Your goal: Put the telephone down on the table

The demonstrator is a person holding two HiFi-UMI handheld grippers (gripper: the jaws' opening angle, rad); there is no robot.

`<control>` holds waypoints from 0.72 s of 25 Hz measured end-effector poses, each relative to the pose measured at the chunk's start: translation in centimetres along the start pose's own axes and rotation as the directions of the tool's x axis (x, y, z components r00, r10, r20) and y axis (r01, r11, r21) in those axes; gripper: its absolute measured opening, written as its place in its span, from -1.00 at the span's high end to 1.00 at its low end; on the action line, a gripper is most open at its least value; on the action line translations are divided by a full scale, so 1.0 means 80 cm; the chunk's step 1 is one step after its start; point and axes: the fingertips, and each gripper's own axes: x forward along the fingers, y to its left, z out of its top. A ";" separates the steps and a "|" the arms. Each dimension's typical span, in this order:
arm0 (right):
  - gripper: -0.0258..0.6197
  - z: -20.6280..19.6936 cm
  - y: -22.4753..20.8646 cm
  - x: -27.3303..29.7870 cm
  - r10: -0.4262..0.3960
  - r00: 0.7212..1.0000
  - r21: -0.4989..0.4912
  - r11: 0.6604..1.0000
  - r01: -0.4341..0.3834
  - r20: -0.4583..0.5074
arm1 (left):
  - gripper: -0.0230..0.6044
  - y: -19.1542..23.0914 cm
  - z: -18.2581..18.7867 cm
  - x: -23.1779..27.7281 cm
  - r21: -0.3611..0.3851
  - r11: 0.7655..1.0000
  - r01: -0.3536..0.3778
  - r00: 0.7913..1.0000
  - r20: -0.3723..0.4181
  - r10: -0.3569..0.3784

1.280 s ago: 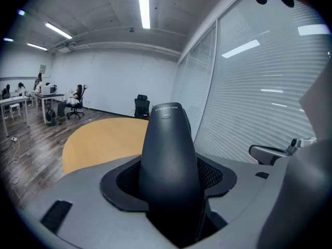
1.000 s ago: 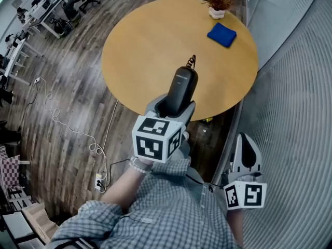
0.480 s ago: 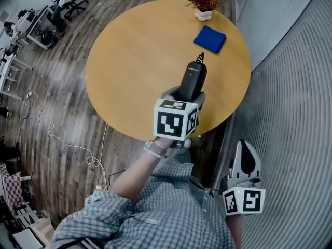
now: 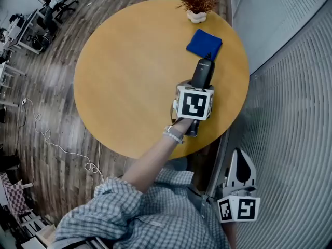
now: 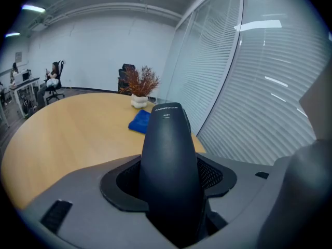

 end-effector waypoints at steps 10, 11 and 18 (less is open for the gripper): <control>0.90 0.013 -0.026 0.049 -0.052 0.997 0.014 0.999 0.053 -0.060 | 0.04 -0.015 0.040 0.142 0.115 0.993 0.033 0.994 -0.109 -0.021; 0.90 0.014 -0.029 0.053 -0.057 0.996 0.015 0.998 0.058 -0.068 | 0.04 -0.015 0.044 0.154 0.137 0.990 0.023 0.993 -0.118 -0.007; 0.90 -0.021 -0.054 0.066 -0.084 0.988 0.042 0.995 0.090 -0.129 | 0.04 -0.027 0.033 0.237 0.252 0.967 0.022 0.987 -0.162 0.020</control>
